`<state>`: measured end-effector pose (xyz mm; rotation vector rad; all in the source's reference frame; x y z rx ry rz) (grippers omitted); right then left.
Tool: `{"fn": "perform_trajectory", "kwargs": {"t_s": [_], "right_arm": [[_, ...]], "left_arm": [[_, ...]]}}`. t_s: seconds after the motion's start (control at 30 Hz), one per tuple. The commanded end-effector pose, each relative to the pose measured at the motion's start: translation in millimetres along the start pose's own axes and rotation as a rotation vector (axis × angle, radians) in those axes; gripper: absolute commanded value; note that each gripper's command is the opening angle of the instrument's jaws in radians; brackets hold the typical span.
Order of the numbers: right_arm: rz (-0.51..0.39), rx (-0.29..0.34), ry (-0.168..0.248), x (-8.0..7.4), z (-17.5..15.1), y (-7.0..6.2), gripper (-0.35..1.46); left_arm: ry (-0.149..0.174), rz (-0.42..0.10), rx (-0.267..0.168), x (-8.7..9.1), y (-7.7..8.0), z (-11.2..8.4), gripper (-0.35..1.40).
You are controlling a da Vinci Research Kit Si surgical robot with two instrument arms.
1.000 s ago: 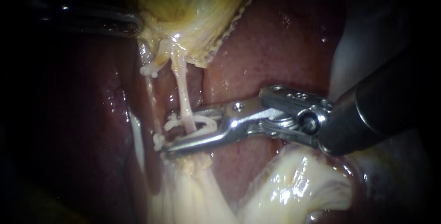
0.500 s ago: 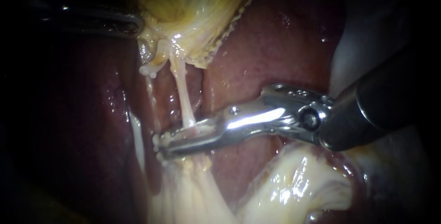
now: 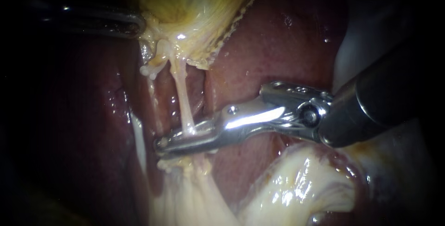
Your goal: Clipping second clip right tube
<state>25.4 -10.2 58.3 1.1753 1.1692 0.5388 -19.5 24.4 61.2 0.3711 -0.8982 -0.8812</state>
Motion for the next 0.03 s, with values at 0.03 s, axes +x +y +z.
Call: {"fn": "perform_trajectory", "kwargs": {"t_s": [0.03], "right_arm": [[0.000,0.000,0.000,0.0,0.0,0.0,-0.35]], "left_arm": [[0.000,0.000,0.000,0.0,0.0,0.0,-0.35]]}}
